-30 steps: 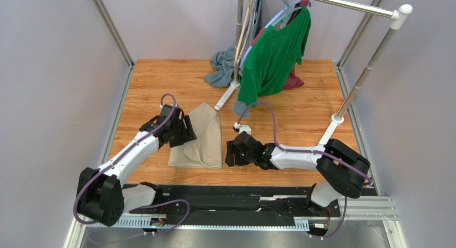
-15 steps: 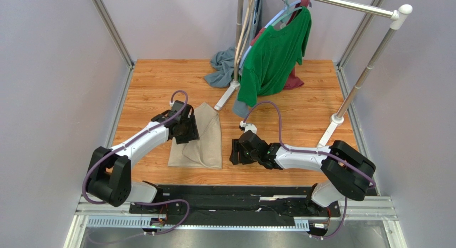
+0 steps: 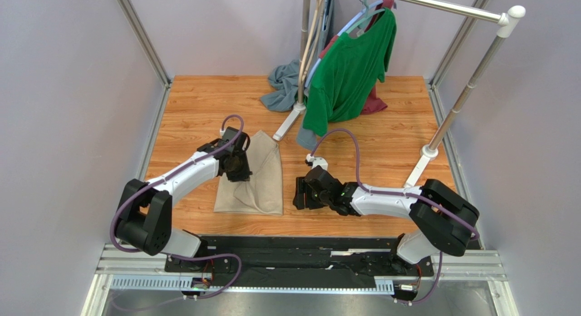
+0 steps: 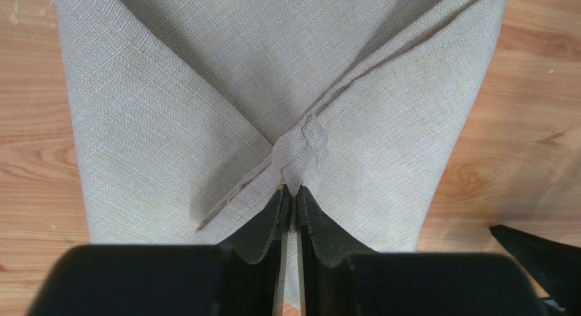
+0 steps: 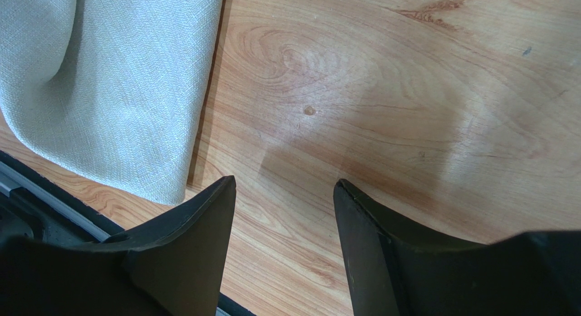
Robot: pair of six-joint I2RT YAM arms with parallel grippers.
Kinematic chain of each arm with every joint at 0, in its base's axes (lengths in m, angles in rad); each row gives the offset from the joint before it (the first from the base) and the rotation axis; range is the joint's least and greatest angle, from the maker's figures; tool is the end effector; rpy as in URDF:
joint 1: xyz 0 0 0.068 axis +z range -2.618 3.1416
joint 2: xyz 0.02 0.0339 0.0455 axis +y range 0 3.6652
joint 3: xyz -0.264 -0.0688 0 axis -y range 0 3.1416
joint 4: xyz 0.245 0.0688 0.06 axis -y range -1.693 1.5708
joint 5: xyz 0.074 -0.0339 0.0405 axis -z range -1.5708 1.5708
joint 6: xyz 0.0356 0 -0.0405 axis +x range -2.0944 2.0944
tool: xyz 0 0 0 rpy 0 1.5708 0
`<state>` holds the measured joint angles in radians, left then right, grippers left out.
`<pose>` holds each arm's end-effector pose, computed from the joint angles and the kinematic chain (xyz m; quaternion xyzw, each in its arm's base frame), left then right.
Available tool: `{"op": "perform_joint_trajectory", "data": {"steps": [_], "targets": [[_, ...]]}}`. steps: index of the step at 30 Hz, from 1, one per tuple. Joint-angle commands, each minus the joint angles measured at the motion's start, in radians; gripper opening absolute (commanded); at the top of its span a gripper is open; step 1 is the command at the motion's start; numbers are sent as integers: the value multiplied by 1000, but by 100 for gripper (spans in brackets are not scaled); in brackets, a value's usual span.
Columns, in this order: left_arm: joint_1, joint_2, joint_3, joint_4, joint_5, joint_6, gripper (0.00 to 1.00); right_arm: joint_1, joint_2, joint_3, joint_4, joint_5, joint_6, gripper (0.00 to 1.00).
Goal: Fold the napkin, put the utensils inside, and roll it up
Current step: Fold the napkin
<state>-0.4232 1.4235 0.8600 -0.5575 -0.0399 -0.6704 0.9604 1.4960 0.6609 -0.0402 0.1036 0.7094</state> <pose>0.2450 -0.1088 0.1958 -0.1246 0.9666 -0.0993 0.2006 0.1631 0.2267 0.1514 -0.1000 0.9337 0.2196 0.2645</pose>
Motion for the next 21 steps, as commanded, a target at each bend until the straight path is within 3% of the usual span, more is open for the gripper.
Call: {"op": "perform_joint_trajectory", "data": {"steps": [1,5,9,15,21], "targets": [[-5,-50,10,16,17,-4,1,-6,-19,-9,14,10,-16,61],[-5,-188,-30,105,32,-2,0,-5,-31,-24,31,4,-13,61],[-5,-293,-87,252,150,2,0,-5,-23,-18,31,7,-11,61],[-38,-321,-82,317,235,28,0,-6,-48,-23,-6,67,-1,61],[-192,-287,-39,406,189,28,0,-28,-193,-64,-115,202,7,61]]}}
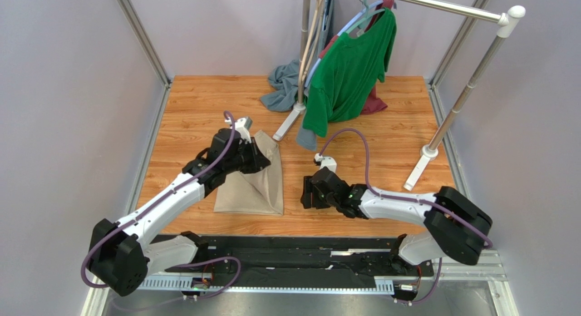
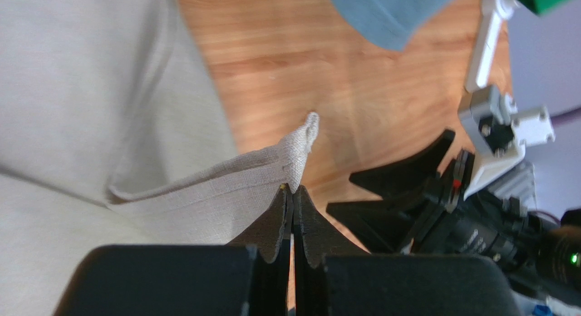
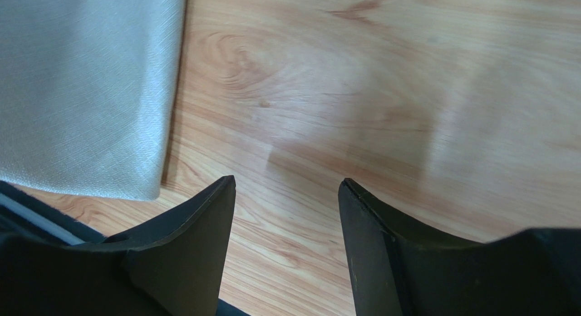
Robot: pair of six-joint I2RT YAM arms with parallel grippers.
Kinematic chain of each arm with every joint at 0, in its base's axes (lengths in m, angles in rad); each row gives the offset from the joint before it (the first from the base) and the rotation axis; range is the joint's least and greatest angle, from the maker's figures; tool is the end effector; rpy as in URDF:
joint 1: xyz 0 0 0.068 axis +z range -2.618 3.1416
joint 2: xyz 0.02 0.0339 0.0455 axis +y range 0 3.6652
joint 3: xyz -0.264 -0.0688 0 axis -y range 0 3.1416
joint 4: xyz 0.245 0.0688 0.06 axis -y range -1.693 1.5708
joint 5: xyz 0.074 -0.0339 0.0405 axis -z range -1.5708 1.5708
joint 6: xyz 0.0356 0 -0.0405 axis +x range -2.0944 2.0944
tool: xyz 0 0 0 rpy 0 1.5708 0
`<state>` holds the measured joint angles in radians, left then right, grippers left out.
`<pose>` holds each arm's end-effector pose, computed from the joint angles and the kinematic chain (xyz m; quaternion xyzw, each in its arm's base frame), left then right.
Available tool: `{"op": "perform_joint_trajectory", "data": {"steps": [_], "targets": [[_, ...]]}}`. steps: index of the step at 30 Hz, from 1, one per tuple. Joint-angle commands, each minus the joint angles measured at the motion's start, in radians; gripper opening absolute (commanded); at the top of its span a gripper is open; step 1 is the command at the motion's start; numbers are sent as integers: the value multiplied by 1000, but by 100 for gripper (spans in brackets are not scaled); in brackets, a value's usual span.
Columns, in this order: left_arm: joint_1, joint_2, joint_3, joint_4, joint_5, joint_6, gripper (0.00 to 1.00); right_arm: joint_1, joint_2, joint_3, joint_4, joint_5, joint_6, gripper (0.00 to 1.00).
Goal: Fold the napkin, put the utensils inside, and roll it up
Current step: Fold the napkin
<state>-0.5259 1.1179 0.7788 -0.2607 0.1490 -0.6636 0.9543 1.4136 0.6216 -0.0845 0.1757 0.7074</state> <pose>0.2098 -0.1279 0.2643 -0.0260 0.8823 -0.3153 0.3486 0.1573 0.2112 0.1582 -0.0857 0.9333 0.1947 0.2894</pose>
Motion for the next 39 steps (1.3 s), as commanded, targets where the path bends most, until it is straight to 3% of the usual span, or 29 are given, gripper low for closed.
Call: {"op": "perform_joint_trajectory", "data": {"steps": [1,6,15,21,31,35,39], "targets": [[-118,28,57,124,-28,25,0,-25,-164,-31,-86,148,10,61],[-244,117,148,144,-97,33,0,-29,-310,-68,-201,298,56,62],[-333,336,277,254,-78,36,0,-35,-476,-88,-334,392,79,62],[-371,431,367,255,-17,65,0,-35,-510,-94,-368,418,92,63],[-399,477,352,288,18,70,0,-35,-521,-86,-391,449,101,62],[-399,415,286,288,-83,64,0,-35,-519,-82,-393,456,99,62],[-399,289,177,265,-326,19,0,-35,-522,-79,-391,459,92,62]]}}
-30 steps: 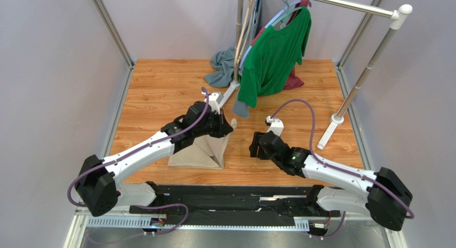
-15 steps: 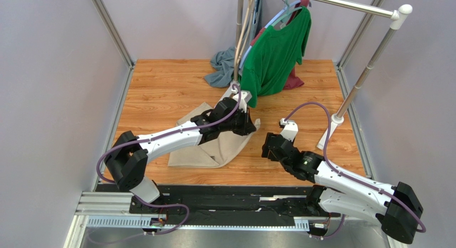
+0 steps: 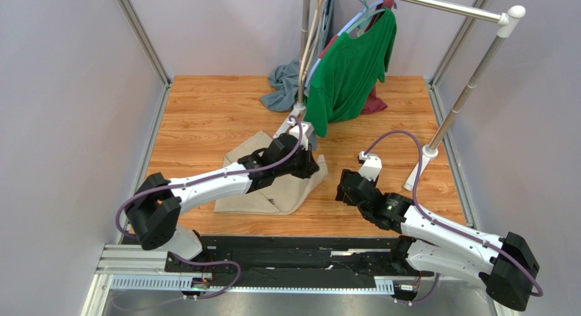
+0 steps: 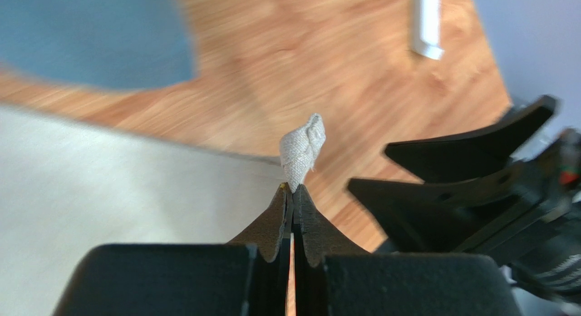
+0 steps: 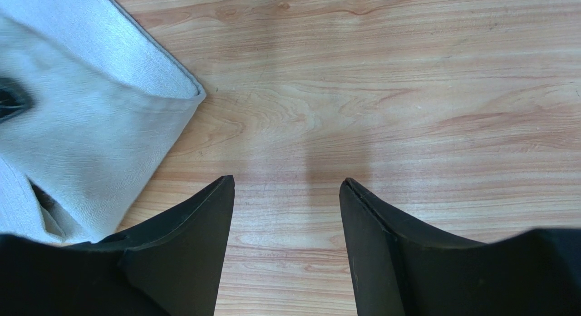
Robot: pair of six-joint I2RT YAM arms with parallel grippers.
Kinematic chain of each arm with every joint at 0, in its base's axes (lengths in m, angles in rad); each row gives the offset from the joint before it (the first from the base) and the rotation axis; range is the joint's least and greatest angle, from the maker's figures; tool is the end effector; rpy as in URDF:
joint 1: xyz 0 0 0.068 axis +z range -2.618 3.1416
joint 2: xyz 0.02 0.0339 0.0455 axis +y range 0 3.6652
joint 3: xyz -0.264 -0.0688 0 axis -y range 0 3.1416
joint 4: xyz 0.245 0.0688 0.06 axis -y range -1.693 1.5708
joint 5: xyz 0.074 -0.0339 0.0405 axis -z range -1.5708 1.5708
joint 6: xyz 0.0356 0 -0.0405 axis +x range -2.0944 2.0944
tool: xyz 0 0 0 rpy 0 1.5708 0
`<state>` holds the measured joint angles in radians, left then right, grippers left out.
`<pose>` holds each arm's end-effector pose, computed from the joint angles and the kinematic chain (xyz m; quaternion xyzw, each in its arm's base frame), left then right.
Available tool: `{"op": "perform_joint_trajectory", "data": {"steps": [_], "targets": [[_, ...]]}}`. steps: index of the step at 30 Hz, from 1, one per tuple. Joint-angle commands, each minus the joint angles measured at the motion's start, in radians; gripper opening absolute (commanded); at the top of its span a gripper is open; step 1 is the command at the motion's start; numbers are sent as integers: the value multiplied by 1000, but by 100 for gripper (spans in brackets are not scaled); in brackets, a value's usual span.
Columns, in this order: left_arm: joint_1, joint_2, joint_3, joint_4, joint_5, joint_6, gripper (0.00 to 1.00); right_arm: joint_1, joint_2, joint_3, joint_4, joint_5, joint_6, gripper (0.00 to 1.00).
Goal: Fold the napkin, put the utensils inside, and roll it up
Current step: Fold the napkin
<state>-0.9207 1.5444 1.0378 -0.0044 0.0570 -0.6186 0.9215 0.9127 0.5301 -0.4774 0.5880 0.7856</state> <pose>0.2114 -0.2814 0.2574 0.1440 0.8505 -0.3692 0.3457 0.1220 0.1281 0.2080 0.0397 0.9021 0.0724 0.4236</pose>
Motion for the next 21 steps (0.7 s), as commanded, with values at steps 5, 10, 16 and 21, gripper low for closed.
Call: {"op": "perform_joint_trajectory", "data": {"steps": [5,10,16,21], "targets": [[-4,-335,-278,-72,-422,-142,0,-3,-14,13,26,35,3,63],[-3,-504,-398,-258,-612,-278,0,-3,-5,10,55,16,-5,63],[-1,-644,-466,-460,-793,-400,0,-3,-6,4,89,-13,-25,63],[8,-691,-472,-575,-885,-444,0,-4,-3,-2,99,-28,-31,63]]}}
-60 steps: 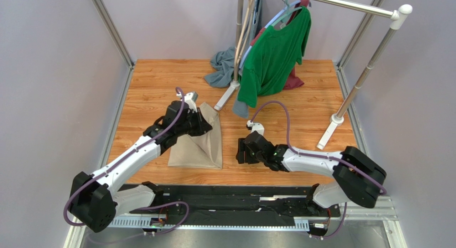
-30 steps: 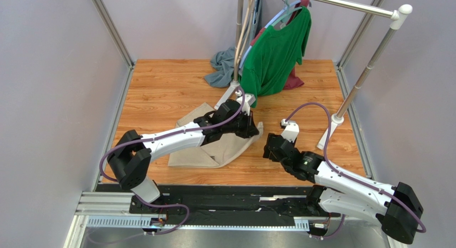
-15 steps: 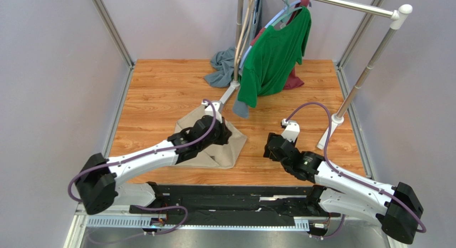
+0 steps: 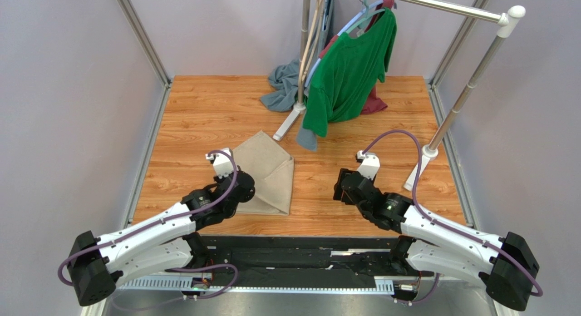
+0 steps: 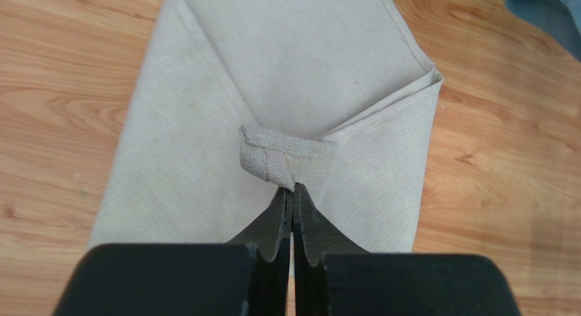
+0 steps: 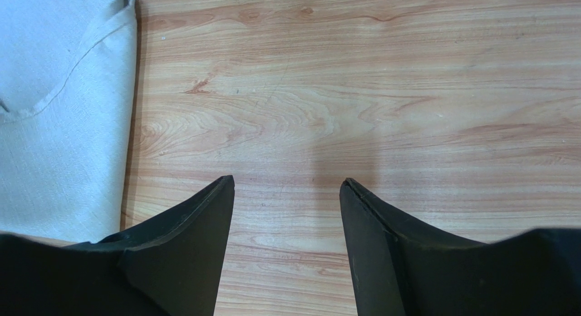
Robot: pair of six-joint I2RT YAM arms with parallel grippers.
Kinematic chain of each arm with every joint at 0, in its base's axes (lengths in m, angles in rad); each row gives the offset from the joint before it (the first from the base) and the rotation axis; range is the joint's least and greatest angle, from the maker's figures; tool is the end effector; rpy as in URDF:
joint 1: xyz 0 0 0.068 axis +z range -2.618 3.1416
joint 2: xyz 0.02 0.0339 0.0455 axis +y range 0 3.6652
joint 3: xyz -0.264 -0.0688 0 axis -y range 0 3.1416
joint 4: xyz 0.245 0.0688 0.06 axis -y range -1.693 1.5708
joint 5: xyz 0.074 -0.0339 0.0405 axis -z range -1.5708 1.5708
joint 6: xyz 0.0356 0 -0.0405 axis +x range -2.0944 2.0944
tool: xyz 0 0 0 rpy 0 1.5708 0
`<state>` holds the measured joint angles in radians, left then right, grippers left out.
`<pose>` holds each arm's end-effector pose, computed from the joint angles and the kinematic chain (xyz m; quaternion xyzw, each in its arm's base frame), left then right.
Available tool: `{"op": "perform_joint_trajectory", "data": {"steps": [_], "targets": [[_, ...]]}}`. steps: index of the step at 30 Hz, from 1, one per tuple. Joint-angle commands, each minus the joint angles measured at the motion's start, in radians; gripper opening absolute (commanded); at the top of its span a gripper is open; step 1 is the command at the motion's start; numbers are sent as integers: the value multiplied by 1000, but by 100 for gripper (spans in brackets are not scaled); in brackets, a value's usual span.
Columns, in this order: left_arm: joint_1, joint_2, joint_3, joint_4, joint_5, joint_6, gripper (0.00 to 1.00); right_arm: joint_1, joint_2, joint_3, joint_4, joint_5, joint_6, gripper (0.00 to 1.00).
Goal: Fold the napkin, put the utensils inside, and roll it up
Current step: Fold the napkin
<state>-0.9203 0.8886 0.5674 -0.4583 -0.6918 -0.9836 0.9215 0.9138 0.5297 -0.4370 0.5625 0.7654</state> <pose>0.1253 -0.1272 0.2267 -0.1581 0.8635 -0.1139 0.4652 0.1236 0.1314 0.2102 0.0316 0.8992 0.0910 0.4268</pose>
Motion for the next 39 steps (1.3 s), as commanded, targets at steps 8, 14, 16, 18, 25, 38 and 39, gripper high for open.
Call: {"op": "perform_joint_trajectory", "data": {"steps": [8,14,16,18,25,38,39], "targets": [[49,-51,-21,-200,-196,-125,0,-1,-15,-16,67,-24,-14,63],[67,-94,-70,-138,-196,-84,0,-1,-13,-17,81,-32,-14,63],[80,-111,-89,-141,-183,-82,0,-1,-9,-19,89,-36,-15,63],[89,-125,-101,-149,-173,-98,0,-3,-4,-23,96,-44,-15,63],[123,-117,-115,-171,-141,-122,0,-3,11,-22,109,-61,-18,63],[138,-94,35,-534,-161,-340,91,-1,16,-33,118,-87,-20,63],[138,-114,46,-524,-170,-301,91,-1,17,-37,130,-93,-21,63]]}}
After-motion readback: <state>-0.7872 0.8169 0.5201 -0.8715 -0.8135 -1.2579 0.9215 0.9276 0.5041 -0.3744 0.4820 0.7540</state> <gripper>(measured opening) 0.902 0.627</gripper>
